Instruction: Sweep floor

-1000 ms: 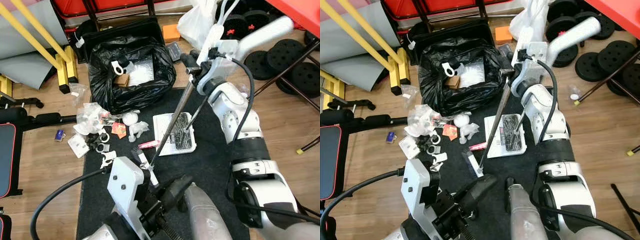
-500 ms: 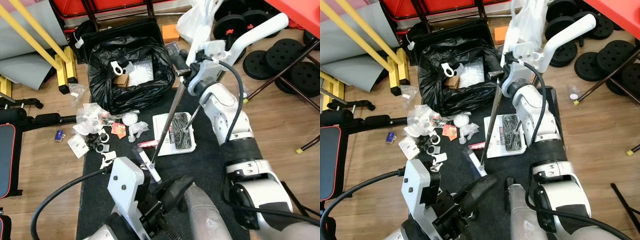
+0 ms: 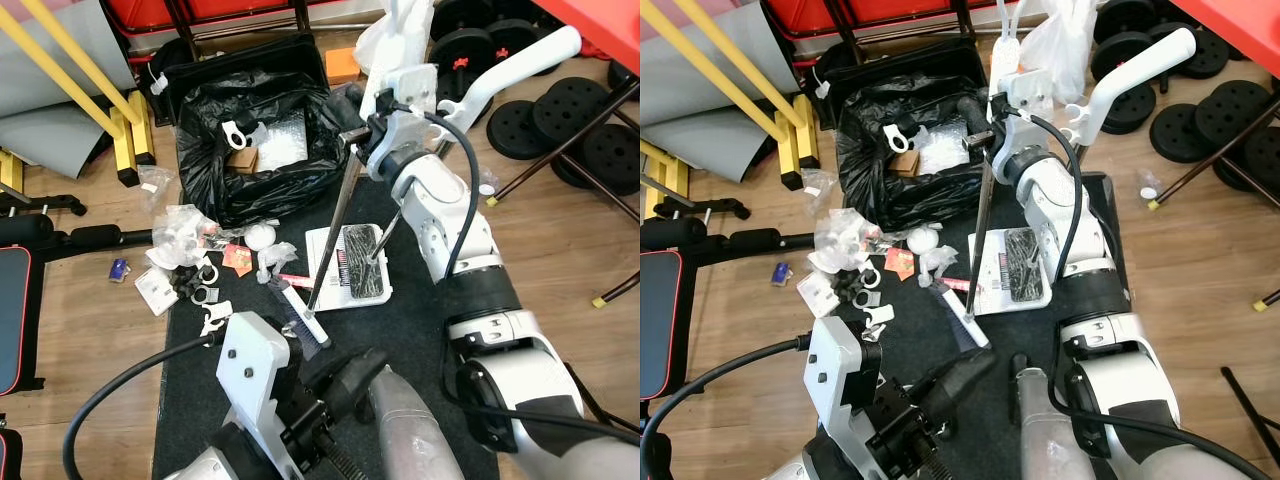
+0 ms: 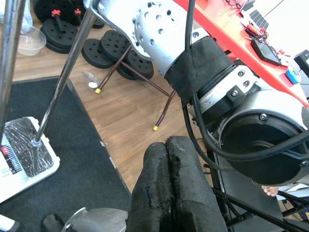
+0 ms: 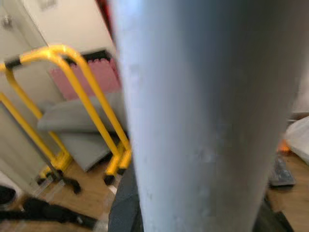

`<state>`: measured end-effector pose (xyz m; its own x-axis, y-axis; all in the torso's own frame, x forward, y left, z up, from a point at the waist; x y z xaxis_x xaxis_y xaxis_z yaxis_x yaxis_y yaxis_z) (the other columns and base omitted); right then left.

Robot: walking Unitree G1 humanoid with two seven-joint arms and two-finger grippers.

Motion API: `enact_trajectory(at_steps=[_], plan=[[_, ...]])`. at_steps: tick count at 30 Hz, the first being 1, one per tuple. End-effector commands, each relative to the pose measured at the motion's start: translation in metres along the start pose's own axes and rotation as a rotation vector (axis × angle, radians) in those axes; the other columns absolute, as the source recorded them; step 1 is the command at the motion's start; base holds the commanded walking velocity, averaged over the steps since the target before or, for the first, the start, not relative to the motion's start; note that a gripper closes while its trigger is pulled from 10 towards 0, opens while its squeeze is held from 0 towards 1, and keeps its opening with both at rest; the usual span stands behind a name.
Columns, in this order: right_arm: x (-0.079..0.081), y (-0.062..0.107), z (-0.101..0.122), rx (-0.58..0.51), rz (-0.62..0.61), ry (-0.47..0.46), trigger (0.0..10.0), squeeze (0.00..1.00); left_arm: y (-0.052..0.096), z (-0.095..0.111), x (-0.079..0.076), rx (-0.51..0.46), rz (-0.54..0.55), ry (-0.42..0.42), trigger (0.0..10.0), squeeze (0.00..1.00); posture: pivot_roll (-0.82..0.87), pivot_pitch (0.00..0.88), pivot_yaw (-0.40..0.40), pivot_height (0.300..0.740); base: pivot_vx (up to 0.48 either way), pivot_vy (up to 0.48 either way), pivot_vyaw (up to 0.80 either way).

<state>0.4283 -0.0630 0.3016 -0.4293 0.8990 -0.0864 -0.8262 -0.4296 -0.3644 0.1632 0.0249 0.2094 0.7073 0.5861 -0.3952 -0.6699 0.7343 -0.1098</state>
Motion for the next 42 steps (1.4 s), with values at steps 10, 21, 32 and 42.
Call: enact_trajectory(at_steps=[10,21,32,42], plan=[[-0.002,-0.015,0.021,-0.09,-0.024,-0.152,10.0,0.0,0.002,-0.006,-0.007,0.01,-0.006,0.037,10.0,0.0,-0.03,0.456,-0.023,0.74,0.0,0.0,0.0],[-0.003,-0.023,-0.002,0.006,-0.063,-0.041,10.0,0.0,0.004,-0.008,-0.016,0.001,-0.032,0.079,10.0,0.0,0.01,0.494,-0.014,0.74,0.0,0.0,0.0],[0.018,-0.041,0.03,-0.073,0.021,0.185,10.0,0.0,0.004,-0.008,-0.022,-0.008,-0.044,0.102,10.0,0.0,0.0,0.494,-0.024,0.74,0.0,0.0,0.0],[0.018,-0.055,0.046,-0.043,0.017,0.292,10.0,0.0,0.003,-0.006,-0.02,-0.015,-0.035,0.091,10.0,0.0,-0.02,0.485,-0.034,0.74,0.0,0.0,0.0]])
Point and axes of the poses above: a point about 5 cm out from each wrist's last joint towards the gripper, its own y axis pointing back from the gripper into the wrist, its own z axis along the axis of the wrist's last joint, x = y × z, the point moved 6 cm from there along -y, pointing out of the wrist towards the gripper, and after that the axes turned 7 degrees about y, right-handed, at the moved point
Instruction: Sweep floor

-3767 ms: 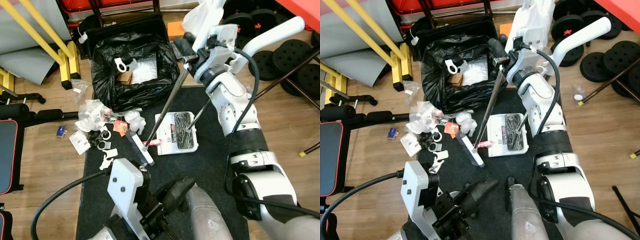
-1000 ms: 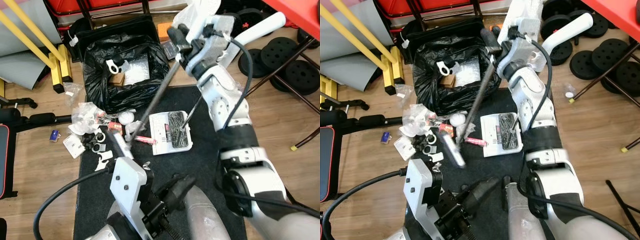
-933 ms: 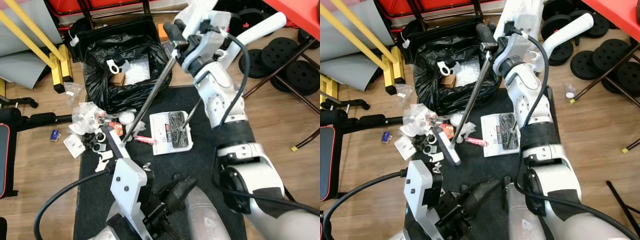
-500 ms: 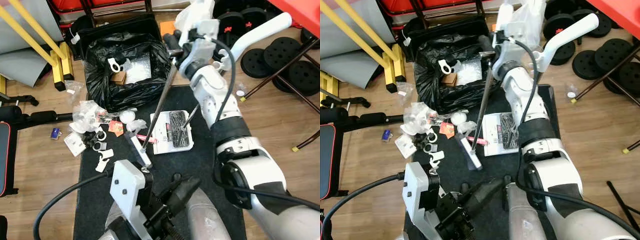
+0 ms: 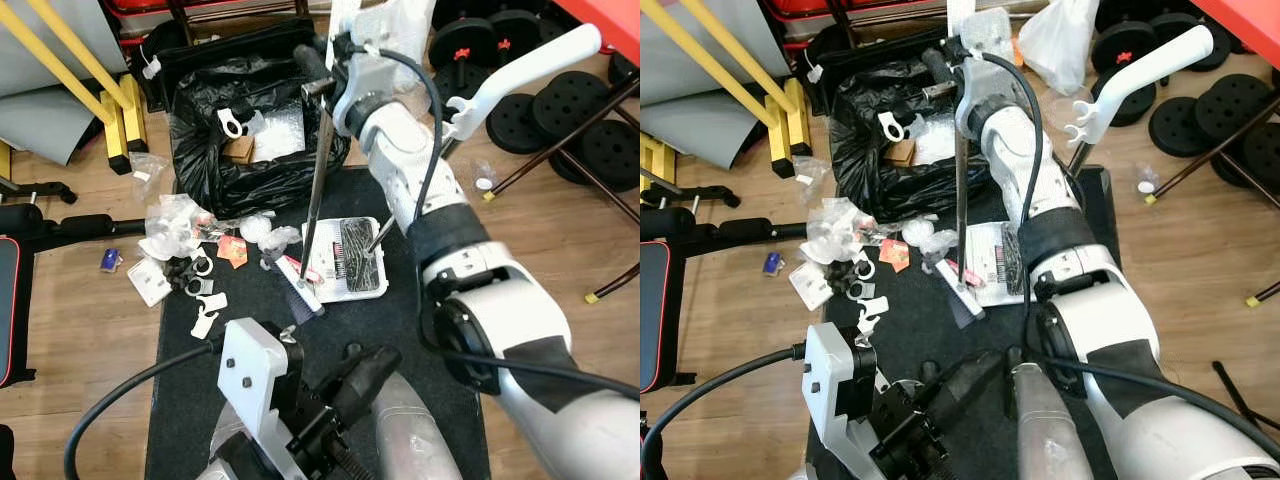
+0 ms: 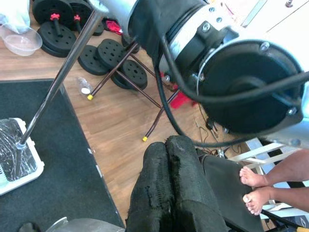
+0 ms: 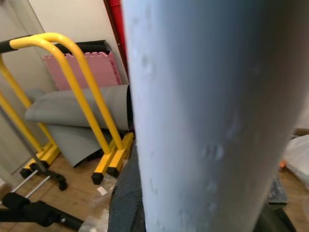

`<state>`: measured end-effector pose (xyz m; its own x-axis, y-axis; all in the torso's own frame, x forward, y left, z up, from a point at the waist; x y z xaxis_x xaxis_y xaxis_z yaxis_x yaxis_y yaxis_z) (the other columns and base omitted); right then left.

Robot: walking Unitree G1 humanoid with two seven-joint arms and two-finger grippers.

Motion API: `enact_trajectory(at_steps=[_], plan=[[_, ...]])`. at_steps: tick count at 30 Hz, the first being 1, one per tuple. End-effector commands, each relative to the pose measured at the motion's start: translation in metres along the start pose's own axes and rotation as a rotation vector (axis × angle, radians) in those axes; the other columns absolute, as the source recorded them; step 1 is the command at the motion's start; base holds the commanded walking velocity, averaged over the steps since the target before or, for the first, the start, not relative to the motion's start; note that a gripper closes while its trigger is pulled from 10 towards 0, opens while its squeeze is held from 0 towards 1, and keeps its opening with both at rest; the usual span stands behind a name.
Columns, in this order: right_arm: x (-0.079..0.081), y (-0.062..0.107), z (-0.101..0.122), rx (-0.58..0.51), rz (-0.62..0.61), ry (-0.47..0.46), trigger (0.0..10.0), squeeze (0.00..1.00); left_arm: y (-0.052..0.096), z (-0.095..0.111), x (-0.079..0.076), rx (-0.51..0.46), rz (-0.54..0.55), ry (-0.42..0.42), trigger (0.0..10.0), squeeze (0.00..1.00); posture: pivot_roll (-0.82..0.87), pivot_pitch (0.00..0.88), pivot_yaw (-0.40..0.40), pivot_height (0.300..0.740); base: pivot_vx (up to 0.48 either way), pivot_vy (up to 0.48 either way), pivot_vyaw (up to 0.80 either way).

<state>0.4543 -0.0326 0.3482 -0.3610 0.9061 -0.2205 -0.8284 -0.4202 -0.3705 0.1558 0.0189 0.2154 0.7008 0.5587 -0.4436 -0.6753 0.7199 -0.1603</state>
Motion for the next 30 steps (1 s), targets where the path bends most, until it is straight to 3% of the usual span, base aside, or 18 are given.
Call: enact_trajectory(at_steps=[1,13,24,27,30], plan=[[0.003,-0.004,0.018,-0.045,0.026,0.146,10.0,0.0,0.003,-0.008,-0.008,0.038,-0.023,0.034,10.0,0.0,-0.02,0.479,-0.037,0.74,0.0,0.0,0.0],[0.014,-0.012,0.049,-0.128,0.087,0.221,10.0,0.0,0.002,-0.005,-0.006,0.03,-0.012,0.018,10.0,0.0,-0.03,0.466,-0.048,0.74,0.0,0.0,0.0],[0.022,-0.013,0.059,-0.166,0.113,0.226,10.0,0.0,0.002,-0.005,-0.004,0.03,-0.01,0.013,10.0,0.0,-0.03,0.46,-0.043,0.74,0.0,0.0,0.0],[0.026,-0.014,0.071,-0.209,0.117,0.178,10.0,0.0,0.002,-0.004,-0.003,0.033,-0.008,0.008,10.0,0.0,-0.03,0.455,-0.042,0.74,0.0,0.0,0.0],[0.025,-0.015,0.079,-0.235,0.1,0.07,10.0,0.0,0.002,-0.004,-0.002,0.034,-0.005,0.004,10.0,0.0,-0.03,0.451,-0.042,0.74,0.0,0.0,0.0]])
Point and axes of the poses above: a point about 5 cm out from each wrist's last joint towards the gripper, its own y axis pointing back from the gripper into the wrist, its own z axis along the axis of the wrist's last joint, x = y × z, the point moved 6 cm from there along -y, pointing out of the wrist towards the gripper, and after that the axes turned 7 degrees about y, right-handed, at the moved point
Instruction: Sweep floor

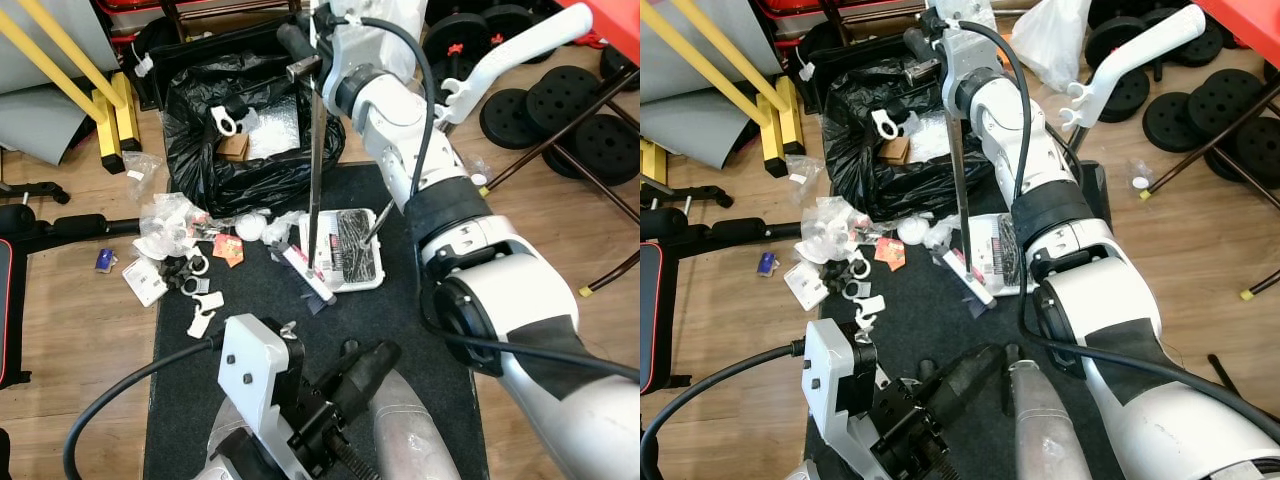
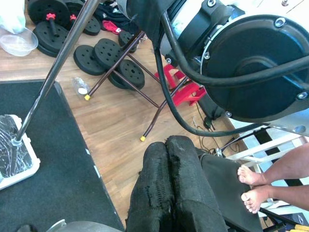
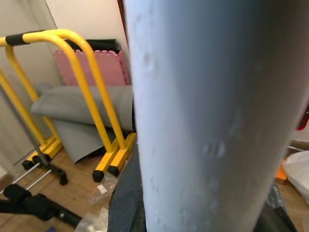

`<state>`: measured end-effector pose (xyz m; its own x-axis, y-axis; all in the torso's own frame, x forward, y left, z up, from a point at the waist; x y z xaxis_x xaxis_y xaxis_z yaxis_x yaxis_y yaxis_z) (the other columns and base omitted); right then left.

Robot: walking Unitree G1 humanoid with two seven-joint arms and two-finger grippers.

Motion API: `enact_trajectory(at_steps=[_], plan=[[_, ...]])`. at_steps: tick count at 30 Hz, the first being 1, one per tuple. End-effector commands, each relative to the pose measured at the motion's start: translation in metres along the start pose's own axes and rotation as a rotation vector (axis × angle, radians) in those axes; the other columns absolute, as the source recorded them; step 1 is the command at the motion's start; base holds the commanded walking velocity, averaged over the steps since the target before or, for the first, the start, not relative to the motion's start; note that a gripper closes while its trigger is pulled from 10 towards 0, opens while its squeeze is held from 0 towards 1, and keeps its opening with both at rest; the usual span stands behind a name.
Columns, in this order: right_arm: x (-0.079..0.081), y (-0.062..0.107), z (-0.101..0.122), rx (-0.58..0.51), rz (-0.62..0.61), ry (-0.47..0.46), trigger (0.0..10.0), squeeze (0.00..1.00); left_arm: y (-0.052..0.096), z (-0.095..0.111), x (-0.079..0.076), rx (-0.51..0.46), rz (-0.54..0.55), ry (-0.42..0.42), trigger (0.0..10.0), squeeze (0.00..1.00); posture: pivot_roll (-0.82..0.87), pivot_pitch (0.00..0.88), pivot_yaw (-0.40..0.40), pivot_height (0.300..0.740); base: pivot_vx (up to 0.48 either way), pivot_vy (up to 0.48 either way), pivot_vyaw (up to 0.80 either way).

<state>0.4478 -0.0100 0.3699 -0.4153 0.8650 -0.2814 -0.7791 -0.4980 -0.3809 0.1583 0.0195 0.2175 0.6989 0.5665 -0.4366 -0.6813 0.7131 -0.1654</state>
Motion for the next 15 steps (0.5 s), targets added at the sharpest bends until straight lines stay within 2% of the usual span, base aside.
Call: enact_trajectory(at_steps=[1,3,9,15], plan=[[0.005,-0.005,0.056,-0.198,0.013,0.047,10.0,0.0,0.004,-0.007,-0.003,0.043,-0.011,0.013,10.0,0.0,-0.03,0.451,-0.042,0.74,0.0,0.0,0.0],[0.002,-0.006,0.056,-0.195,-0.007,0.013,10.0,0.0,0.004,-0.007,-0.003,0.043,-0.01,0.012,10.0,0.0,-0.03,0.451,-0.043,0.74,0.0,0.0,0.0],[-0.005,-0.007,0.053,-0.167,-0.05,0.021,10.0,0.0,0.003,-0.007,-0.003,0.044,-0.009,0.011,10.0,0.0,-0.03,0.449,-0.043,0.74,0.0,0.0,0.0],[-0.012,-0.006,0.064,-0.21,-0.112,-0.009,10.0,0.0,0.003,-0.007,-0.003,0.044,-0.008,0.011,10.0,0.0,-0.03,0.445,-0.045,0.74,0.0,0.0,0.0]])
Point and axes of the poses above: a point about 5 cm out from each wrist's last joint towards the gripper, its own y axis pointing back from the gripper into the wrist, its own z axis along the axis of the wrist's last joint, x = y × z, the point moved 6 cm from there along -y, pointing out of the wrist towards the gripper, and after that the axes turned 7 degrees about y, right-handed, at the moved point
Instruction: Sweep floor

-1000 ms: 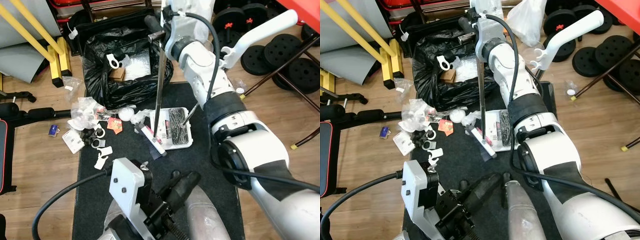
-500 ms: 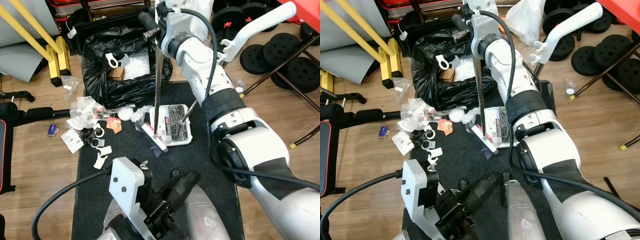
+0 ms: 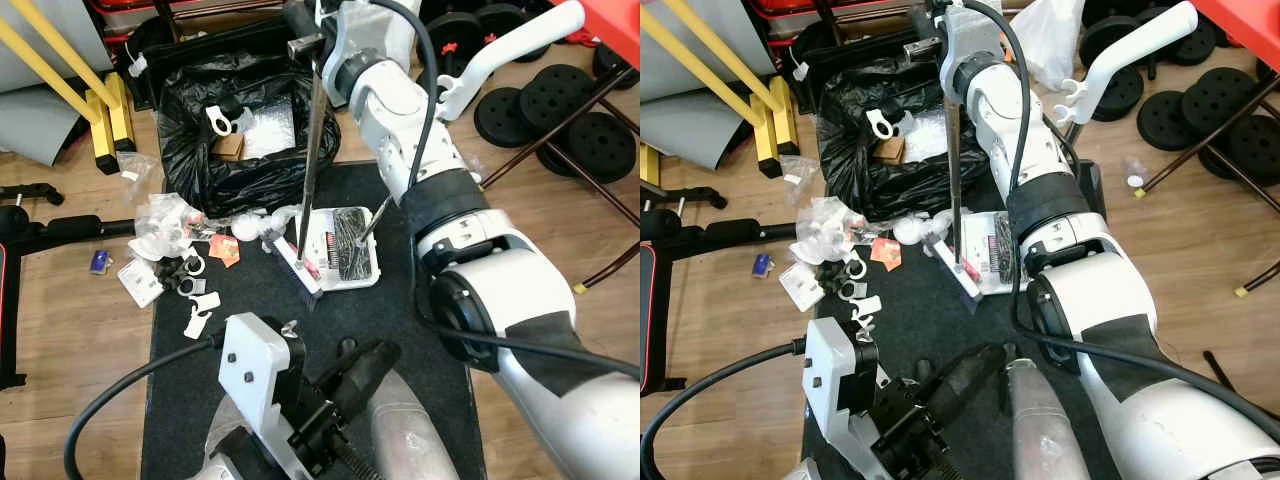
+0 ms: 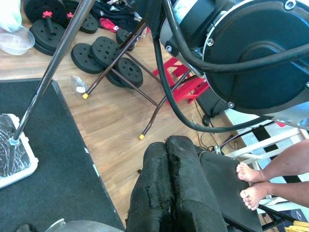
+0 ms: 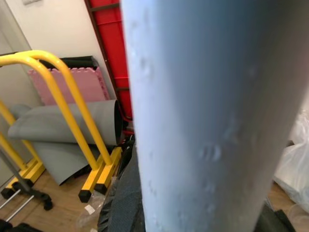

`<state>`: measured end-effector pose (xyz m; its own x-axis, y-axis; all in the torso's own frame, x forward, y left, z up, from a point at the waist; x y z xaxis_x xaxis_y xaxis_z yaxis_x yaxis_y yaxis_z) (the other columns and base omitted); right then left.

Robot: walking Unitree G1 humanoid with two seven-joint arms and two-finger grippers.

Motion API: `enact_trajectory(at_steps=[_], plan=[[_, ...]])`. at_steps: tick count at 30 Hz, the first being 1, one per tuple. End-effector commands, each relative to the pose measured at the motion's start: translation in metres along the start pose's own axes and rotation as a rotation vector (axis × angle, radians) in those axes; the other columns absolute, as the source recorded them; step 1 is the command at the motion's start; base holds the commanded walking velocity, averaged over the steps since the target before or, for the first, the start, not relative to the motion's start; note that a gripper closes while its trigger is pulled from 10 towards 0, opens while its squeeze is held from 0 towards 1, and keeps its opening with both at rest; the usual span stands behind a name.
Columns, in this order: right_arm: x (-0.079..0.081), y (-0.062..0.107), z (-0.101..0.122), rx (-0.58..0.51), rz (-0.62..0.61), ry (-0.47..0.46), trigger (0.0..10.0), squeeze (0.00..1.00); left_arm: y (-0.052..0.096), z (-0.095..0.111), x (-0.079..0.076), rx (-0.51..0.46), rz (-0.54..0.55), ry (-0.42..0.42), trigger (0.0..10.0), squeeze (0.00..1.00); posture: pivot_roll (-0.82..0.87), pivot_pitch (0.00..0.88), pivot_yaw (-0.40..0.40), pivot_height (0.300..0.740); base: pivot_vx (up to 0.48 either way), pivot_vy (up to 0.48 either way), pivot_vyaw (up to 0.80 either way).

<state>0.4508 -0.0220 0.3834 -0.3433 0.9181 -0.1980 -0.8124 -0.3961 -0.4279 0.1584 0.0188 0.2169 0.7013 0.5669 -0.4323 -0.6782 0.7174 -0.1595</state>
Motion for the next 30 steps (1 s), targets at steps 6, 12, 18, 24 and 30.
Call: enact_trajectory(at_steps=[6,12,18,24,30], plan=[[-0.01,-0.006,0.046,-0.13,-0.074,0.063,10.0,0.0,0.004,-0.006,-0.003,0.037,-0.005,0.016,10.0,0.0,-0.03,0.443,-0.047,0.74,0.0,0.0,0.0],[-0.021,-0.006,0.041,-0.088,-0.126,0.089,10.0,0.0,0.004,-0.006,-0.003,0.038,-0.007,0.018,10.0,0.0,-0.03,0.443,-0.047,0.74,0.0,0.0,0.0],[-0.024,-0.007,0.037,-0.054,-0.148,0.11,10.0,0.0,0.004,-0.007,-0.003,0.04,-0.007,0.02,10.0,0.0,-0.03,0.431,-0.047,0.74,0.0,0.0,0.0],[-0.021,-0.008,0.042,-0.068,-0.138,0.13,10.0,0.0,0.003,-0.007,-0.003,0.039,-0.007,0.02,10.0,0.0,-0.03,0.429,-0.049,0.74,0.0,0.0,0.0],[-0.008,-0.01,0.056,-0.136,-0.085,0.05,10.0,0.0,0.003,-0.006,-0.003,0.037,-0.005,0.018,10.0,0.0,-0.03,0.425,-0.053,0.74,0.0,0.0,0.0]])
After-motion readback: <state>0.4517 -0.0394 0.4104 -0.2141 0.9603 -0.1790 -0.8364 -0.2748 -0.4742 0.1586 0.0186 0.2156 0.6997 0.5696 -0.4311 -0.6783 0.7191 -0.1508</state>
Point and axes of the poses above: a point about 5 cm out from each wrist's last joint towards the gripper, its own y axis pointing back from the gripper into the wrist, its own z axis along the axis of the wrist's last joint, x = y × z, the point moved 6 cm from there along -y, pointing out of the wrist towards the gripper, and after that the axes turned 7 degrees about y, right-handed, at the moved point
